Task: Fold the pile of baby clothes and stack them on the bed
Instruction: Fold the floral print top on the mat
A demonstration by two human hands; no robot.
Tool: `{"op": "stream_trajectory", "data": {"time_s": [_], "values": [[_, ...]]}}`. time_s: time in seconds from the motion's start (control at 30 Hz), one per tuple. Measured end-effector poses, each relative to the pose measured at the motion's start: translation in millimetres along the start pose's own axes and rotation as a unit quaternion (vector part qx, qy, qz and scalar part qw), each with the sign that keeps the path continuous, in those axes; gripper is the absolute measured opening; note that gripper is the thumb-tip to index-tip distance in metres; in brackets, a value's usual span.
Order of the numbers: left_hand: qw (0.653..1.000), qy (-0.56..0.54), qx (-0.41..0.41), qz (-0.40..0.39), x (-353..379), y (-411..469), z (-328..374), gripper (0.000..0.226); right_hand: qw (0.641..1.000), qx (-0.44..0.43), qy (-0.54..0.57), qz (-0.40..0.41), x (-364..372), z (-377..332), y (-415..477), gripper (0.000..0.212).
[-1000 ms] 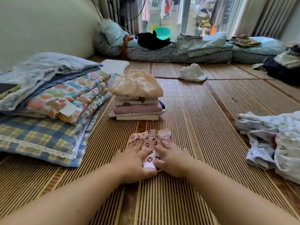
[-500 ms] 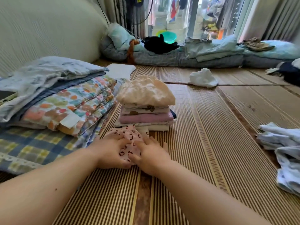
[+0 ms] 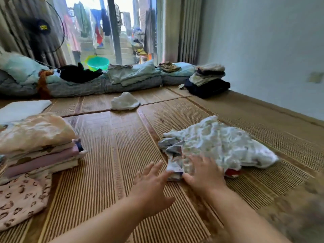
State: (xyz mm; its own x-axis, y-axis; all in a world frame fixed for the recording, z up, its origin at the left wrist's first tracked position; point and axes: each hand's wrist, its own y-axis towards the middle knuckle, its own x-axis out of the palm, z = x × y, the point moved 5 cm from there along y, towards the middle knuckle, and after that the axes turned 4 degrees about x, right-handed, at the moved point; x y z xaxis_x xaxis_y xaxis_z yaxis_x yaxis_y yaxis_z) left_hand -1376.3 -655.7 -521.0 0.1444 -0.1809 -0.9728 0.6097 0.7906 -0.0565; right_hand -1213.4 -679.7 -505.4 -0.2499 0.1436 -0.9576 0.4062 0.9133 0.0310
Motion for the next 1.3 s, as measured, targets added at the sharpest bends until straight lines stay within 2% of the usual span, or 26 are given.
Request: {"op": "stream_trajectory", "data": {"time_s": [0.1, 0.13, 0.2, 0.23, 0.3, 0.37, 0.4, 0.43, 0.5, 0.6, 0.7, 0.8, 0.9, 1.0, 1.07, 1.1, 1.17, 1.23, 1.3], "values": [[0.998, -0.055, 0.001, 0.015, 8, 39, 45, 0.086, 0.998, 0.047, 0.036, -0.013, -4, 44, 16, 0.072], [0.992, -0.121, -0.022, 0.027, 11, 54, 53, 0.087, 0.997, 0.051, 0.046, -0.027, -1, 55, 21, 0.073], [0.953, -0.285, -0.091, 0.053, 12, 81, 61, 0.08, 0.996, 0.042, 0.036, -0.064, 8, 68, 27, 0.074], [0.932, -0.334, -0.127, 0.066, 13, 92, 60, 0.073, 0.996, 0.035, 0.027, -0.079, 13, 73, 29, 0.075], [0.918, -0.353, -0.167, 0.073, 10, 108, 60, 0.046, 0.996, 0.025, 0.029, -0.085, 19, 78, 31, 0.077], [0.905, -0.381, -0.167, 0.085, 0, 116, 69, 0.016, 0.996, 0.026, 0.041, -0.072, 20, 84, 35, 0.082], [0.896, -0.406, -0.156, 0.091, -8, 116, 75, 0.008, 0.997, 0.025, 0.039, -0.062, 18, 86, 35, 0.086], [0.885, -0.431, -0.146, 0.1, -17, 116, 79, 0.007, 0.998, 0.023, 0.034, -0.042, 15, 86, 35, 0.085], [0.861, -0.478, -0.134, 0.114, -40, 110, 82, 0.007, 0.999, 0.012, 0.034, 0.029, 3, 87, 34, 0.066], [0.823, -0.531, -0.125, 0.158, -84, 97, 69, 0.015, 0.983, 0.02, 0.133, 0.122, -26, 87, 37, 0.035], [0.792, -0.563, -0.11, 0.208, -134, 75, 44, 0.024, 0.922, 0.008, 0.352, 0.157, -67, 79, 30, 0.027], [0.77, -0.585, -0.097, 0.234, -181, 44, 28, 0.015, 0.87, -0.042, 0.464, 0.158, -114, 50, 16, 0.023], [0.759, -0.591, -0.08, 0.259, -222, 8, 12, 0.02, 0.859, -0.084, 0.485, 0.142, -166, 6, 2, 0.023], [0.742, -0.59, -0.066, 0.31, -256, -34, -2, 0.024, 0.882, -0.14, 0.425, 0.148, -222, -38, -10, 0.02], [0.744, -0.57, -0.069, 0.342, -273, -63, -12, 0.028, 0.893, -0.186, 0.38, 0.152, -255, -70, -26, 0.021], [0.757, -0.547, -0.074, 0.35, -278, -72, -11, 0.027, 0.898, -0.202, 0.361, 0.151, -267, -79, -32, 0.022], [0.798, -0.491, -0.073, 0.341, -288, -101, -9, 0.018, 0.907, -0.229, 0.32, 0.149, -286, -106, -51, 0.025], [0.851, -0.441, -0.04, 0.283, -290, -128, 6, 0.013, 0.914, -0.242, 0.297, 0.13, -296, -132, -70, 0.024], [0.902, -0.365, -0.014, 0.228, -285, -145, 26, 0.021, 0.929, -0.253, 0.257, 0.088, -295, -157, -88, 0.026]]}}
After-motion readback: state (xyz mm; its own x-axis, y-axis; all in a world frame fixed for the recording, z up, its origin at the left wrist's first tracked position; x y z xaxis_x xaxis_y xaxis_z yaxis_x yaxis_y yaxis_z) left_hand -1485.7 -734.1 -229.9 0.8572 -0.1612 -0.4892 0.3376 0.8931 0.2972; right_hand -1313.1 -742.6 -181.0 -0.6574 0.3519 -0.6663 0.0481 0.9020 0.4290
